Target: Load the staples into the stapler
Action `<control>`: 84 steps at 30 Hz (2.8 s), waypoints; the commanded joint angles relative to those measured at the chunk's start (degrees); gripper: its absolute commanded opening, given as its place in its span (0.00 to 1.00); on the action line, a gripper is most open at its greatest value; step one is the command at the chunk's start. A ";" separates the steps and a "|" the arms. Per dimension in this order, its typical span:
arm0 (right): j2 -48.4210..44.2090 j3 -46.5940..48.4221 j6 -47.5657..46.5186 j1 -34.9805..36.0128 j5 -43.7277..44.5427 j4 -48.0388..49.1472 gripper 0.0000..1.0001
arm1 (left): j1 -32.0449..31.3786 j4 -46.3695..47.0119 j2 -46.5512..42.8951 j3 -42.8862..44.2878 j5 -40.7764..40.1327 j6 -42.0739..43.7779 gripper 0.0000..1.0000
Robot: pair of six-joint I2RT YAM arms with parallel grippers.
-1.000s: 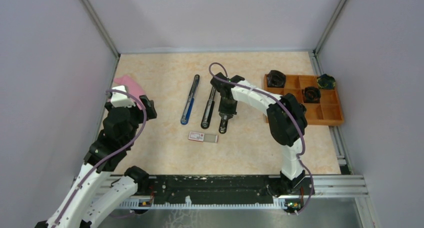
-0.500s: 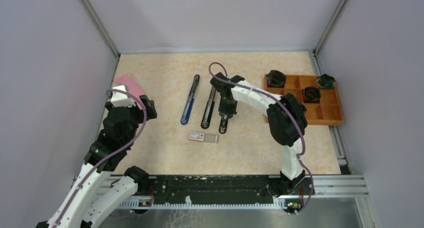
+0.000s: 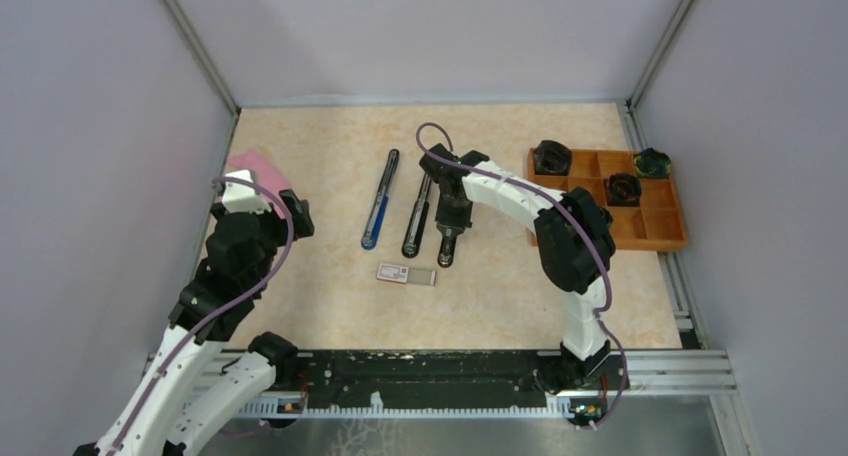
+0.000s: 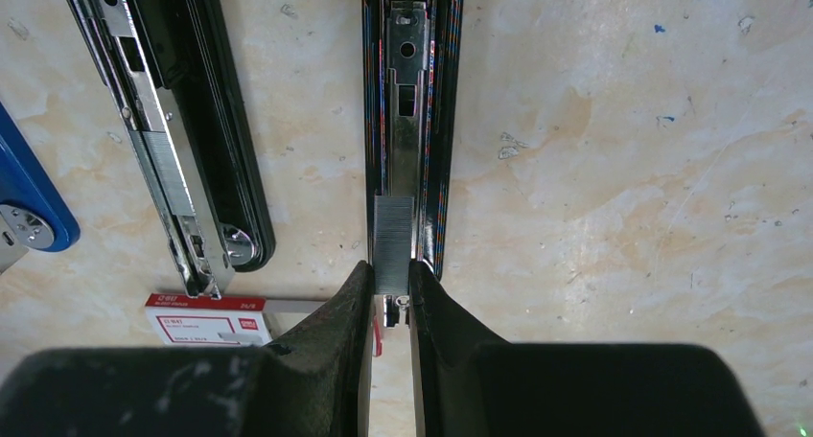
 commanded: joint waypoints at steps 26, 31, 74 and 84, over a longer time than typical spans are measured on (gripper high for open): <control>-1.63 1.76 -2.70 0.68 0.46 0.12 0.00 | 1.16 1.62 0.30 -0.62 1.82 1.10 1.00; -0.92 1.58 -2.87 0.68 0.32 -0.38 0.00 | 1.25 1.57 0.28 -0.61 1.84 1.09 1.00; 1.61 2.43 -4.00 -0.11 -0.47 -1.01 0.12 | 2.10 1.84 0.80 -0.79 3.04 1.14 1.00; -2.20 0.58 -4.91 0.54 0.85 0.30 0.26 | 2.43 1.93 0.89 -0.78 3.47 1.18 1.00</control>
